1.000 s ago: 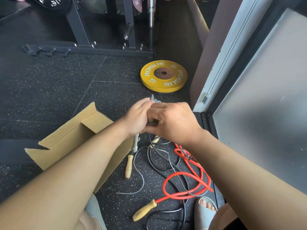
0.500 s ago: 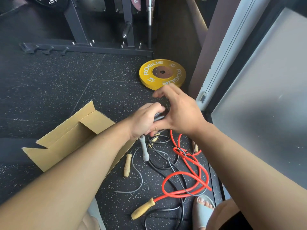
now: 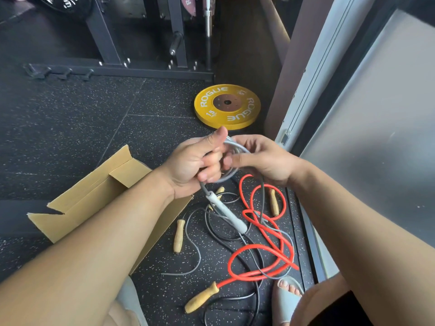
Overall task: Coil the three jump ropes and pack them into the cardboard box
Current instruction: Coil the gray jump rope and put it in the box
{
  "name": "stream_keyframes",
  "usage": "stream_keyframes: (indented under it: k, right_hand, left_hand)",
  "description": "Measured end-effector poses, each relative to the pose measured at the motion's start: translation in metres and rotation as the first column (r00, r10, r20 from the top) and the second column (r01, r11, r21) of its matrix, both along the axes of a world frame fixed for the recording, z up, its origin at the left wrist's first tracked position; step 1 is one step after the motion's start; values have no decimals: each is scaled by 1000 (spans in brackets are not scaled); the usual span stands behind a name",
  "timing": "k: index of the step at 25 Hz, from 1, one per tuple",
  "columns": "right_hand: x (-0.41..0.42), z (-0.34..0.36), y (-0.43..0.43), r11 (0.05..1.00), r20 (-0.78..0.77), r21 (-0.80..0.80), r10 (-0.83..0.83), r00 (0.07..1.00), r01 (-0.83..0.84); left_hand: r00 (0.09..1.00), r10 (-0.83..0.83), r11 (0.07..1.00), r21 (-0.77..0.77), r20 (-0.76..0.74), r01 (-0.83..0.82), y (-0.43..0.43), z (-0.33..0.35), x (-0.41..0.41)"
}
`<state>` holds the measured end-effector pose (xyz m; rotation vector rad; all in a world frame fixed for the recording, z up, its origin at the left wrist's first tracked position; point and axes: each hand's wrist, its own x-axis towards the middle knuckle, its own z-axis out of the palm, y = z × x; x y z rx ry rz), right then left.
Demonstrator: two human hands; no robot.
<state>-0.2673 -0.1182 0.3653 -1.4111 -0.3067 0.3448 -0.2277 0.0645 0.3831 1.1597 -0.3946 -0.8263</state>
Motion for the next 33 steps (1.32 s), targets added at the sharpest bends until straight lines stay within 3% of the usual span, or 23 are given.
stream_keyframes:
  k: [2, 6, 10, 13, 16, 18, 22, 26, 33]
  right_hand:
    - [1, 2, 2, 984, -99, 163, -53, 994, 68]
    - [3, 2, 2, 963, -117, 248, -83, 990, 110]
    - [2, 5, 4, 938, -76, 132, -312, 947, 320]
    - [4, 1, 14, 894, 30, 2, -449, 893, 449]
    - [2, -2, 31, 861, -2, 100, -501, 865, 499]
    - [1, -1, 36, 848, -30, 158, -507, 861, 505]
    - [-1, 6, 32, 880, -80, 180, -432, 898, 439]
    - [-4, 8, 35, 838, -93, 176, -508, 856, 517]
    - [-6, 9, 41, 806, 51, -9, -591, 805, 592]
  left_hand:
    - [999, 24, 1000, -11, 47, -23, -3, 5, -1]
    - [996, 65, 998, 24, 59, -66, -7, 8, -2]
    - [975, 129, 978, 140, 179, -155, -8, -3, -1]
    - [982, 188, 981, 44, 26, -189, -16, -11, -9]
    - [954, 210, 965, -109, -215, -237, -25, -12, -20]
    - [932, 206, 957, -138, -298, -256, -27, -11, -20]
    - [925, 238, 962, -60, -297, -267, -24, -5, -15]
    - [912, 184, 969, -89, -367, -231, -23, -4, -18]
    - [901, 196, 967, -77, -387, -243, -22, -4, -20]
